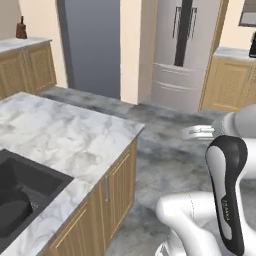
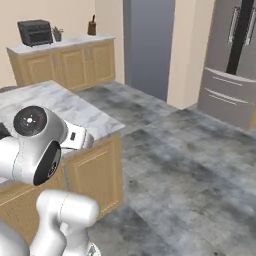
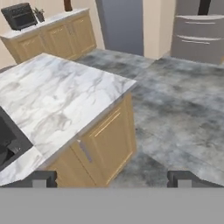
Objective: Move the pot and pan from the stove into the sink.
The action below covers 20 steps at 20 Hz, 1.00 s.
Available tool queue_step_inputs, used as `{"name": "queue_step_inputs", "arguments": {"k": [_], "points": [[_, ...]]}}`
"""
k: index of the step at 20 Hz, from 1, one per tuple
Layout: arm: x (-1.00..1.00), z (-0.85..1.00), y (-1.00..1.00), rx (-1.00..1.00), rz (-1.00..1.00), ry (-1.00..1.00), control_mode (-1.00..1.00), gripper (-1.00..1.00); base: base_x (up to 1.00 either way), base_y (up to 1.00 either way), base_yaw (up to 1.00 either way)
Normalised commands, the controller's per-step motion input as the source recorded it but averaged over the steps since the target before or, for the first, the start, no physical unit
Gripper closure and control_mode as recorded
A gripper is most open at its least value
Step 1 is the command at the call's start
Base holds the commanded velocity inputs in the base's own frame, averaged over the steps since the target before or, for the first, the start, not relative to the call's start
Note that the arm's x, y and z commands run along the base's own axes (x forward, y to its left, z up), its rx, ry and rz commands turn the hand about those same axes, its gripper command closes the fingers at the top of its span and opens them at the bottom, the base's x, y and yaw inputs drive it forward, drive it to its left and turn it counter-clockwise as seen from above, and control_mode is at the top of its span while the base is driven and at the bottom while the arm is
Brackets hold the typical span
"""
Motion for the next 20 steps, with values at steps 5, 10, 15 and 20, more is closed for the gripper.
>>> {"name": "queue_step_inputs", "arguments": {"k": [5, 10, 15, 20], "points": [[0.00, 0.00, 0.00, 0.00, 0.00, 0.00, 1.00, -1.00, 0.07, -0.29, -0.45], [0.00, 0.00, 0.00, 0.00, 0.00, 0.00, 1.00, -1.00, 0.07, -0.31, -0.44], [0.00, 0.00, 0.00, 0.00, 0.00, 0.00, 1.00, -1.00, 0.02, -0.34, -0.33], [0.00, 0.00, 0.00, 0.00, 0.00, 0.00, 1.00, -1.00, 0.00, -0.01, -0.01]]}}
